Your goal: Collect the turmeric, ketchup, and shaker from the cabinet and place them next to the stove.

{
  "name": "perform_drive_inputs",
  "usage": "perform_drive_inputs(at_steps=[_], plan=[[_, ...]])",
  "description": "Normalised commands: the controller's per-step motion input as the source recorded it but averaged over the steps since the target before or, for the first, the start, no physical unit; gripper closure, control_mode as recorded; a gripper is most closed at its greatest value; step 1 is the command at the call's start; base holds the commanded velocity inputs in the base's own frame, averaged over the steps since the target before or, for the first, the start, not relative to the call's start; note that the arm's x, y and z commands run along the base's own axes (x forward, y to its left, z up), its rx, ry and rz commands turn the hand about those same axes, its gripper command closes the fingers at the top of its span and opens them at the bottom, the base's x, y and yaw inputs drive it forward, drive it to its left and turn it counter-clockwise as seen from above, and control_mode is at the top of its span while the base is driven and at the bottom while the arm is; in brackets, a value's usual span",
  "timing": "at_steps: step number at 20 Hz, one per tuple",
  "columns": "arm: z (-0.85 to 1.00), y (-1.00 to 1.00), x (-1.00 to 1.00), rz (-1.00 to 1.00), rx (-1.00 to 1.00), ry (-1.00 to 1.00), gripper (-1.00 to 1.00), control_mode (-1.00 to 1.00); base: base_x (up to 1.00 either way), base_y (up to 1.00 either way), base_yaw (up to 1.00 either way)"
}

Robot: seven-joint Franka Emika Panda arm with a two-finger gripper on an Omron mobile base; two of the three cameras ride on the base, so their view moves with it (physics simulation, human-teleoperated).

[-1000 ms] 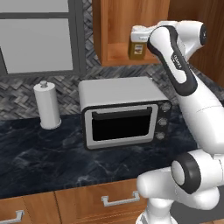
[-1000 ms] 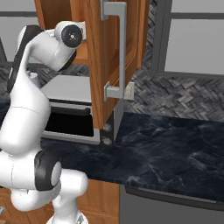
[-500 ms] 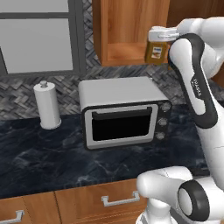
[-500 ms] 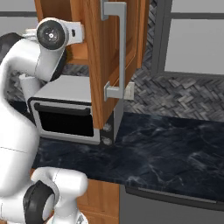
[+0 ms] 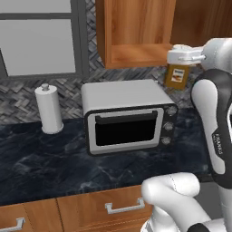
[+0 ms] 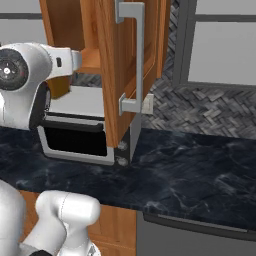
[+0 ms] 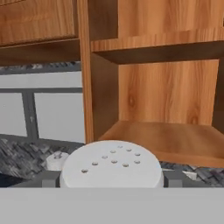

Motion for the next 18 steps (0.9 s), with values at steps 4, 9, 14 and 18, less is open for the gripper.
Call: perform_drive_inputs(at_steps=[4,9,14,18], plan=[[-0.44,0.05,-0.86,-0.03,-0.06,0.11,1.00,-1.00,0.00,0.00,0.00],[-0.33,0.03,-0.54,0.00,0.02,0.04,1.00,-1.00,0.00,0.00,0.00],[0.00,0.00,0.00,0.00,0.00,0.00,1.00,1.00,-1.00,-0.01,-0.07],[0.00,0.00,0.00,0.00,0.00,0.00,1.00,1.00,-1.00,0.00,-0.32]])
